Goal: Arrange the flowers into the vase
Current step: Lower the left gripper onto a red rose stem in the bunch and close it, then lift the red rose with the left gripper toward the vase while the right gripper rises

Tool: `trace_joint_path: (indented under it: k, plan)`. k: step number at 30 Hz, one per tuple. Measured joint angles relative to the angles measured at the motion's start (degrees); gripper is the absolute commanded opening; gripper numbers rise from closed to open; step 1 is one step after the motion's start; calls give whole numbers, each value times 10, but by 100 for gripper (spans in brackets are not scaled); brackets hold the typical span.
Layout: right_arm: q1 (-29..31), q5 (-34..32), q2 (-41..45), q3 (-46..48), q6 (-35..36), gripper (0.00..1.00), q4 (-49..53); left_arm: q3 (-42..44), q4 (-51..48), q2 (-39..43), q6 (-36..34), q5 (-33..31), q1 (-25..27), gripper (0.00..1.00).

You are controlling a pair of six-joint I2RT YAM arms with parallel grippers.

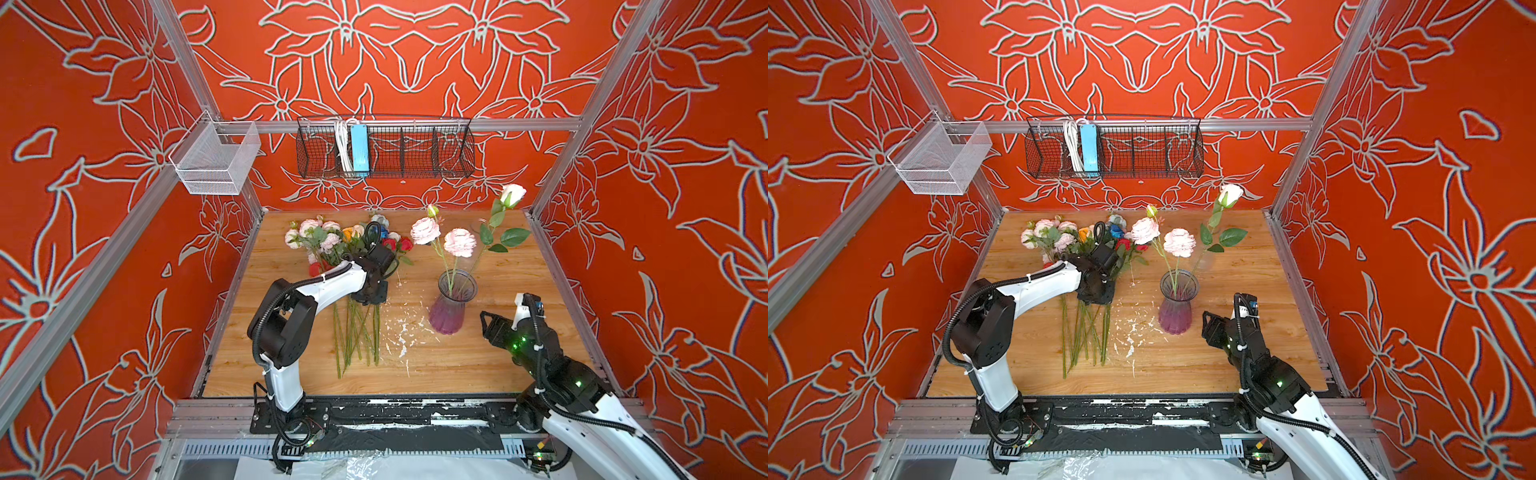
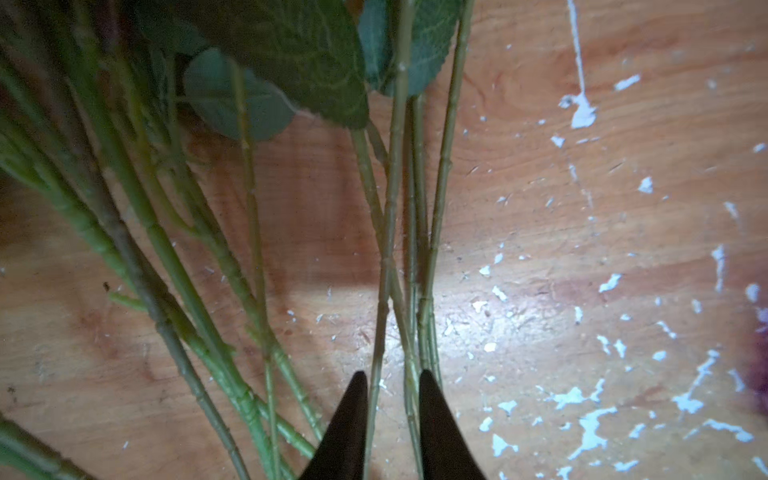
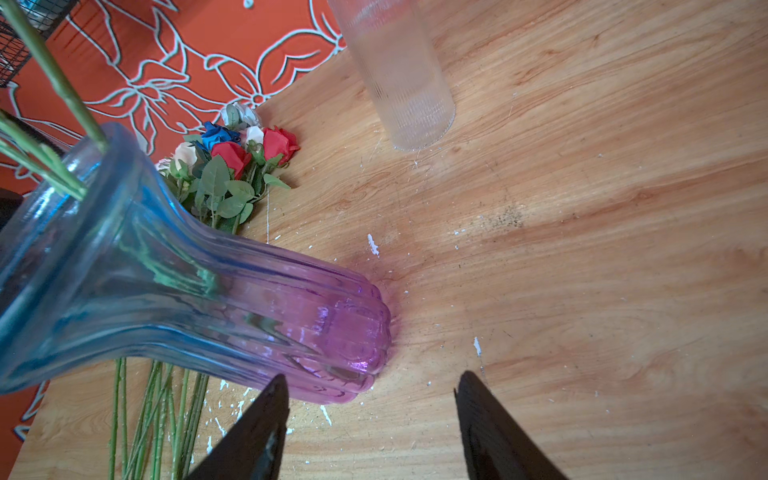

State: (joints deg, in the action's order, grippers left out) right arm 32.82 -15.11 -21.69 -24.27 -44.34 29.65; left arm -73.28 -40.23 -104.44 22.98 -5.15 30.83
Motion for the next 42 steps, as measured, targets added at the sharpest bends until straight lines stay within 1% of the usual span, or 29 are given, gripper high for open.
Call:
trace_joint_path:
  k: [2,10,13,16,20,23,27,31,35,39,42]
  plan:
    - [0,0,-1,1,-1,65,0,11,0,0,0,-2,0,20]
    - [0,1,-14,7,-5,65,-7,44,6,0,2,-2,0,19]
    - [0,1,-17,7,-5,65,-9,44,10,0,2,3,0,7]
    - [0,1,-17,7,-5,65,-9,44,12,0,3,10,0,3]
    - [0,0,-10,7,-5,65,-7,44,10,21,5,22,0,1]
    - [0,-5,-7,5,-4,65,-3,44,6,77,7,31,0,0]
    - [0,-8,-13,-5,5,65,2,49,16,182,9,52,0,0]
    - [0,-14,-33,-34,22,65,1,104,54,294,8,87,0,0]
    - [0,-15,-47,-56,47,66,-6,166,89,370,3,120,0,0]
    - [0,8,-45,-80,92,67,-24,235,153,467,-13,151,2,0]
    - [0,45,-34,-100,122,68,-43,251,190,535,-30,163,11,0]
